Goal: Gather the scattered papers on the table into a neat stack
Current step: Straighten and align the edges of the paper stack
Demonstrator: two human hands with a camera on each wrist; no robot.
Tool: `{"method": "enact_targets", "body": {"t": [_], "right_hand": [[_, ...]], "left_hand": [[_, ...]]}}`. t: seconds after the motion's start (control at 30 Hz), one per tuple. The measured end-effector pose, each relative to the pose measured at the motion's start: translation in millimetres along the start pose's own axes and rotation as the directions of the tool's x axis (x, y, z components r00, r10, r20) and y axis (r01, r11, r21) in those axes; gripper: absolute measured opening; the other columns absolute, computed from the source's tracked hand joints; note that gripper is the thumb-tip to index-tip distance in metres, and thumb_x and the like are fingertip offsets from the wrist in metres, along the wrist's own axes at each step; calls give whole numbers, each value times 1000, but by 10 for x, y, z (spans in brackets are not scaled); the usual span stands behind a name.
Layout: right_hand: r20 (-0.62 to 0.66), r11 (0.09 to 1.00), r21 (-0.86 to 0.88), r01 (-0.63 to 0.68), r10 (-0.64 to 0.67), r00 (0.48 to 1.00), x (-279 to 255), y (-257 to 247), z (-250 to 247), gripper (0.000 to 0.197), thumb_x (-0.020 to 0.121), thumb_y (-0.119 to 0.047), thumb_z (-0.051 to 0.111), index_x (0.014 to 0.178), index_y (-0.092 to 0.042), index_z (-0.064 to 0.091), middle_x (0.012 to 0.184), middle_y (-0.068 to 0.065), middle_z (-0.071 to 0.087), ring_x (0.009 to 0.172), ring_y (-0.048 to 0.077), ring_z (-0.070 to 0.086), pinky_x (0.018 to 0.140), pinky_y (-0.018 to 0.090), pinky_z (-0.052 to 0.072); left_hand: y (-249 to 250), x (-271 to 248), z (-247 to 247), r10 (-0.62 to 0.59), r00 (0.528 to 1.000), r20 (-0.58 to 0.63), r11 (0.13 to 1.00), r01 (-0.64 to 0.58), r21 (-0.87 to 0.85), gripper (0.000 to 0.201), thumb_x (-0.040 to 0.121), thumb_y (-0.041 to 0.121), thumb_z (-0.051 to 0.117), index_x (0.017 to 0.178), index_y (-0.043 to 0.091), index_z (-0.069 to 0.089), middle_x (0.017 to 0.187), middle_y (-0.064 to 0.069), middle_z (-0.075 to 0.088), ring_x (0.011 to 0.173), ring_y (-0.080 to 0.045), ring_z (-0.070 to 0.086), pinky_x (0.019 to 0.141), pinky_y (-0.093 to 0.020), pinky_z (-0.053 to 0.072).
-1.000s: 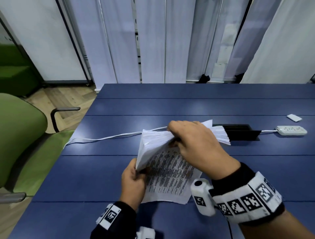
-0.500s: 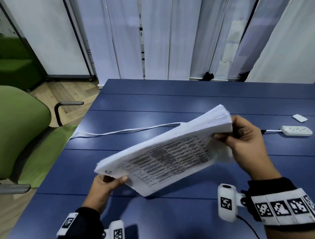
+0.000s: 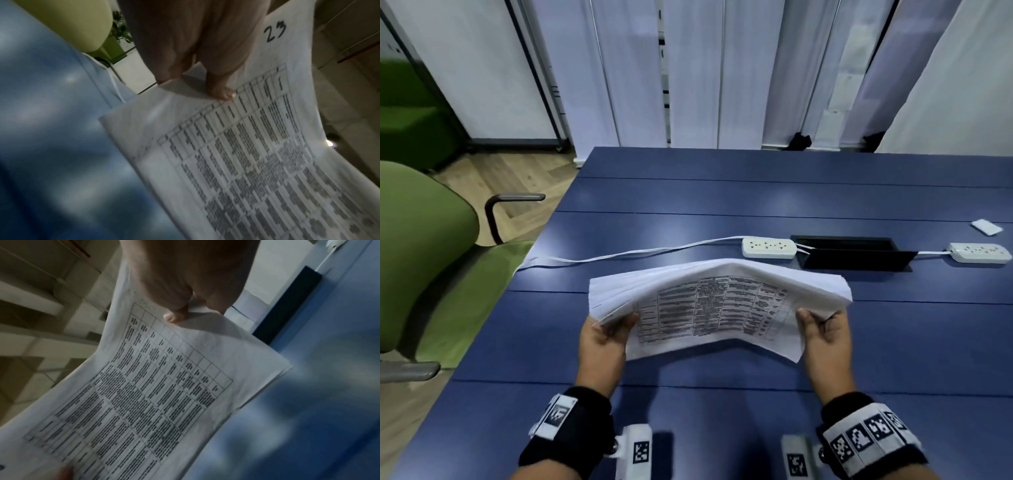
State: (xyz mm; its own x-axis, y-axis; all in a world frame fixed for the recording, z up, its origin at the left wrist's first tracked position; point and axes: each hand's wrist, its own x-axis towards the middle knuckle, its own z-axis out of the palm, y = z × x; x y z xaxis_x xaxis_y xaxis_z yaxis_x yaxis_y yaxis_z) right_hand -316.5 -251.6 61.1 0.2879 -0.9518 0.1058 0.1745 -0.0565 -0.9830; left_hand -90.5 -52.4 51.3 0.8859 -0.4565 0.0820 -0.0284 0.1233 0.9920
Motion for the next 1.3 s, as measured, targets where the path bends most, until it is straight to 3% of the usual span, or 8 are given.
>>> {"method": "enact_targets", "body": {"t": [0.17,0.3,0.43,0.63,0.8,0.93,1.1,1.3], "right_hand": [[112,970,-210,-120,146,983,-217,311,-193,42,81,-17,71,118,-25,51,110,-15,68,107,3,62,88,14,48],[33,950,-280,-141,156,987,-306,358,-200,65,72,-34,81,126,-18,48,115,-11,63,108,4,59,93,22,45],[3,979,-175,-106,108,994,-303,340,-176,66,79,0,74,135,-14,42,124,-7,59,112,-4,55,98,12,43],[88,988,-64,-140,146,985,-175,295,-247,57,83,5,67,134,-13,47,129,1,61,123,15,55,100,23,47],[191,980,-102,-173,190,963,-106,308,-285,70,82,17,59,142,-14,39,138,-4,53,130,10,47,86,8,47],[154,976,-153,-157,181,971,-5,344,-307,88,80,24,51,150,-24,25,150,-11,38,138,4,34,106,21,35],[250,961,-166,-221,258,933,106,315,-309,69,80,24,55,132,-20,40,129,-8,54,123,10,49,87,5,45],[213,968,-123,-221,243,946,191,281,-264,54,78,17,65,122,-10,50,113,-3,63,112,14,57,87,10,50]], "left_hand": [[-308,-145,-97,-187,981,57,982,186,13,51,73,-13,73,120,-1,57,108,-13,72,102,-27,69,81,-25,58],[-266,-188,-71,-208,972,109,976,214,-47,63,63,-4,84,119,2,58,109,-14,73,100,-26,71,81,-30,58],[-197,-186,-90,-222,963,150,973,230,-33,71,35,38,98,96,8,75,100,-12,75,93,-24,73,80,-31,58],[-204,-173,-111,-218,962,163,971,230,-59,56,50,12,91,100,-2,71,101,-16,74,90,-20,73,73,-23,57],[-211,-188,-109,-213,967,139,973,223,-61,53,55,-9,82,105,-5,67,96,-9,76,83,-13,72,69,-20,57],[-243,-198,-139,-207,967,148,977,212,-21,52,58,-9,79,108,-7,65,94,-8,76,83,-10,71,70,-18,56],[-244,-185,-168,-191,967,169,980,199,-30,53,52,-1,87,102,-3,67,91,-8,75,80,-9,71,68,-17,56],[-274,-181,-172,-198,965,171,978,206,-31,46,56,-11,81,98,3,68,89,-4,77,80,-10,72,68,-18,56]]}}
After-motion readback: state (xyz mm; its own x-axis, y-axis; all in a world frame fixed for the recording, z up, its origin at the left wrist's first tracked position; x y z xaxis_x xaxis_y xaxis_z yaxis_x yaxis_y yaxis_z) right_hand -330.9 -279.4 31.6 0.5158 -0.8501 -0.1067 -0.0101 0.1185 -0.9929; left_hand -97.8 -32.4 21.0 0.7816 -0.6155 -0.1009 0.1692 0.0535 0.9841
